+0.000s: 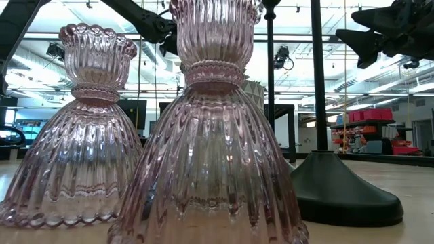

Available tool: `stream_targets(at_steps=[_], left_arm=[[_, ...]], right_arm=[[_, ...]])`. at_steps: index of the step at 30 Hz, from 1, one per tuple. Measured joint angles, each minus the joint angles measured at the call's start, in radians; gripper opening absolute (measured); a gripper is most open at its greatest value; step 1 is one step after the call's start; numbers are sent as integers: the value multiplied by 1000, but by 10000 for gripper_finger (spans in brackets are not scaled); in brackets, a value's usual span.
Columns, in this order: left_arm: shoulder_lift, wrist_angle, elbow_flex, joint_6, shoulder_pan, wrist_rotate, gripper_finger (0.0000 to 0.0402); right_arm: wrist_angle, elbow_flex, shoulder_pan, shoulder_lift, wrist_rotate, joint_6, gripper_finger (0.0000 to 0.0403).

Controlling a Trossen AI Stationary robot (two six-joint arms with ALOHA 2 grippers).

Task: Pick & Place candle stick holders
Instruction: Put the top left black candle holder on the shelf, then put the left pink glass candle holder on the shelf

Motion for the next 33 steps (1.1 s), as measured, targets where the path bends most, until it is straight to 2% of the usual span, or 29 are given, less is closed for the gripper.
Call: stream_targets(at_steps=[4,9,13,21,33], left_arm=[[0,0,0,-4,0,0,10],[0,-11,0,-9,0,15,37],[0,-25,0,-9,0,39,41],[0,-59,0,-1,-1,13,53],[0,-73,0,0,-1,8,150]], right_arm=[[-4,0,0,0,0,0,236],[-4,0,0,0,0,-2,236],[-4,0,0,0,0,-2,236],[-4,0,0,0,0,-2,236],[-5,0,0,0,0,0,236]])
